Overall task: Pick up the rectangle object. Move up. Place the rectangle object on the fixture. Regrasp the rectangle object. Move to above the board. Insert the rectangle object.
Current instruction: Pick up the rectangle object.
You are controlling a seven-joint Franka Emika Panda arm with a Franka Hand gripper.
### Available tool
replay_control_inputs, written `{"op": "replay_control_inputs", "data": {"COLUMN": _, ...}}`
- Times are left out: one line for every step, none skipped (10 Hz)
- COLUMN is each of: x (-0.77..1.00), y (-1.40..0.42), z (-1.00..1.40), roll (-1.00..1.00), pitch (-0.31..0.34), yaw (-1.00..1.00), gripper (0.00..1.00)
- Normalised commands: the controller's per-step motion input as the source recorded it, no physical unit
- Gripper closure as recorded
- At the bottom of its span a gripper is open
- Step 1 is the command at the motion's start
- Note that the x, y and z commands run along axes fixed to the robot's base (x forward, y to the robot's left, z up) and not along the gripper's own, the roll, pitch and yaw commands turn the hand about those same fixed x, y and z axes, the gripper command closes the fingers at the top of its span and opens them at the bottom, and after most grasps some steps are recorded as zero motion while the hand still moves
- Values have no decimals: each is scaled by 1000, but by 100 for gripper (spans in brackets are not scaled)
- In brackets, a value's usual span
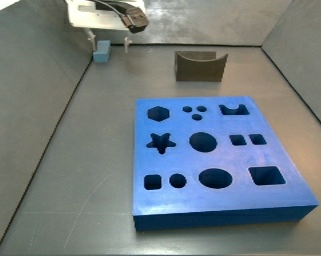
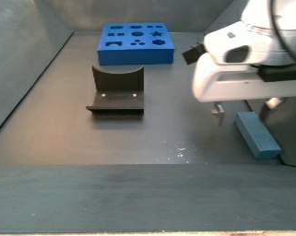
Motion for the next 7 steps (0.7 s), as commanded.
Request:
{"op": "replay_control_inputs", "data": {"x": 0, "y": 0, "z": 0, "roll": 0, "pitch": 14, "yaw": 0, "gripper": 0}}
{"op": "replay_control_inputs", "data": {"x": 314, "y": 97, "z": -300, "roll": -237, "pitch": 117, "yaw": 0, "gripper": 0}}
{"op": "replay_control_inputs", "data": {"x": -100, "y": 523, "z": 0, "roll": -1000, "pitch": -500, "yaw": 0, "gripper": 0}}
{"op": "replay_control_inputs", "data": {"x": -83, "y": 77, "z": 0, "roll": -134, "pitch": -209, "yaw": -37, "gripper": 0}}
{"op": "replay_control_inputs", "data": {"x": 0, "y": 37, "z": 0, "roll": -54, "pitch": 0, "yaw": 0, "gripper": 0}}
{"op": "replay_control_inputs", "data": {"x": -520, "y": 143, "z": 0, "roll": -149, "pitch": -503, "yaw": -129, "gripper": 0}}
{"op": "replay_control_inputs", "data": {"x": -689, "y": 157, "z": -100, "roll": -209, "pitch": -774, "yaw": -163, "gripper": 0}}
